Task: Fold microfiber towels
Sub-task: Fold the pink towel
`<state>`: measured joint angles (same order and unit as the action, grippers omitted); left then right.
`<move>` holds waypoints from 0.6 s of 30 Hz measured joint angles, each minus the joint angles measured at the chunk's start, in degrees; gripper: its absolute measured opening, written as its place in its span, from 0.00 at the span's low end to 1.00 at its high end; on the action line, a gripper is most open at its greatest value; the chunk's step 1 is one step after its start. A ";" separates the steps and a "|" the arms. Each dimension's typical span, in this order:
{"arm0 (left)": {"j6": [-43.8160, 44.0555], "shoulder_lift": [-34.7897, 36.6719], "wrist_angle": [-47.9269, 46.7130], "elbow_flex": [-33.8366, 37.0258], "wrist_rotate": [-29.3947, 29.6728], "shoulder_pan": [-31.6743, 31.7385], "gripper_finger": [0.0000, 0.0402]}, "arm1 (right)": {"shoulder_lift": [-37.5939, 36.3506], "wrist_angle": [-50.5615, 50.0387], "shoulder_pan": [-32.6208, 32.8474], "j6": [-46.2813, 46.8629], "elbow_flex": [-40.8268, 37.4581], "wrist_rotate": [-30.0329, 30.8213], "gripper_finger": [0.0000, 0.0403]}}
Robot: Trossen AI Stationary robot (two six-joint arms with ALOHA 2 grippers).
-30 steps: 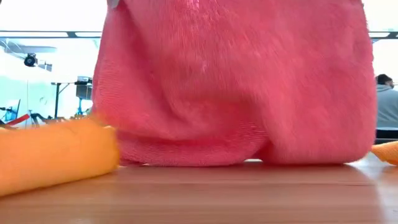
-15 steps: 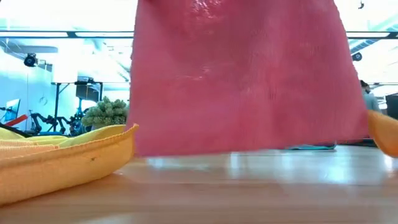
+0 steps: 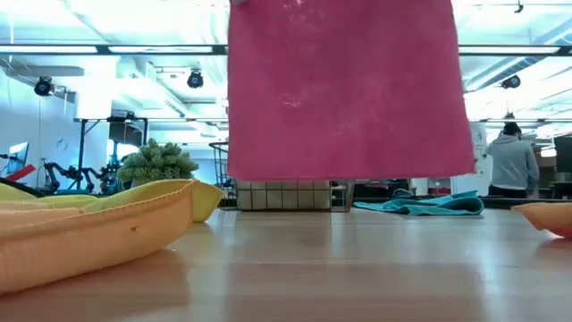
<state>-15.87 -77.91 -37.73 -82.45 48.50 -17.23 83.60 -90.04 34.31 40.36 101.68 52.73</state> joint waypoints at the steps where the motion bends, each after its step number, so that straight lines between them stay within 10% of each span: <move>1: -0.02 0.00 0.01 0.10 -0.06 1.13 0.00 | -1.29 0.13 -0.52 0.00 -1.51 0.02 0.02; 18: -4.55 -5.20 3.70 -0.64 -9.77 12.68 0.00 | -16.35 26.45 -10.44 -10.73 -24.95 -4.64 0.02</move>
<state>-20.42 -83.11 -34.02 -83.09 38.73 -4.56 67.25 -63.59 23.87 29.63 76.74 48.09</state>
